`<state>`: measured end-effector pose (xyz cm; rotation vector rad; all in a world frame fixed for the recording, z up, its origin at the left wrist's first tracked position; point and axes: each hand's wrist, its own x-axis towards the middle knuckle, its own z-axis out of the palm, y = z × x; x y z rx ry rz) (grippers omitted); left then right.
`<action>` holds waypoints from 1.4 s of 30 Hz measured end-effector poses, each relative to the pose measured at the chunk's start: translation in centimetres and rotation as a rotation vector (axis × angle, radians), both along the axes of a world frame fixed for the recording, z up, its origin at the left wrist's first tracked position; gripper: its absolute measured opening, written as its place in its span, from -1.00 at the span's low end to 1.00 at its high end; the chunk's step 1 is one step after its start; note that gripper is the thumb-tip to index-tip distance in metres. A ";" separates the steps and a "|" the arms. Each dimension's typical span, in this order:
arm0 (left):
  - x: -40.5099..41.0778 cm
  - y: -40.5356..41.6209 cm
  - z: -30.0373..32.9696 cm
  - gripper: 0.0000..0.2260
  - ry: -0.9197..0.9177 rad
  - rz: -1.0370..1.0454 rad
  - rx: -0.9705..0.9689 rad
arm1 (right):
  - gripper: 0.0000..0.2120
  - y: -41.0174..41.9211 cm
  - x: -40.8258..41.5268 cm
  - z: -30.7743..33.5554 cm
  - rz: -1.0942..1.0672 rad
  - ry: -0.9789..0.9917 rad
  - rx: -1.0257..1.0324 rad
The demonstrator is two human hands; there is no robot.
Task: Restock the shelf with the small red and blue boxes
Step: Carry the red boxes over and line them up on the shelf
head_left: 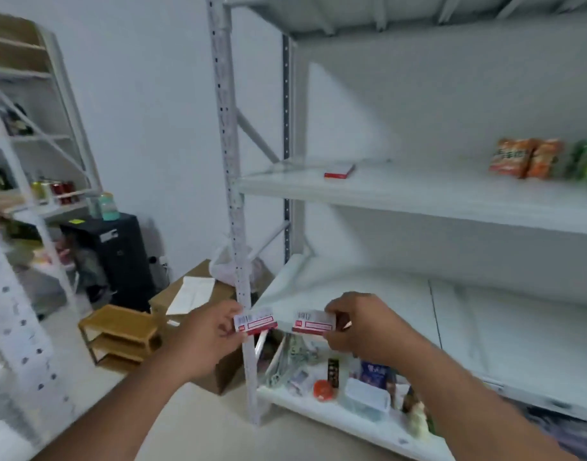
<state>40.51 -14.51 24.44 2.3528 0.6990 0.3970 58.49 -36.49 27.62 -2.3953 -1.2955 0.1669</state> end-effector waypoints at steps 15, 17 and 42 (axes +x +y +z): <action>20.8 -0.4 13.2 -0.81 -0.142 -0.252 0.192 | -0.73 -4.7 13.0 10.9 -0.221 -0.111 0.041; 22.9 1.6 13.7 -0.80 -0.159 -0.271 0.204 | -0.72 -3.1 14.5 11.5 -0.235 -0.146 0.027; 45.5 20.2 16.5 -0.83 -0.102 -0.586 0.289 | -0.70 15.8 30.0 15.3 -0.372 -0.233 0.033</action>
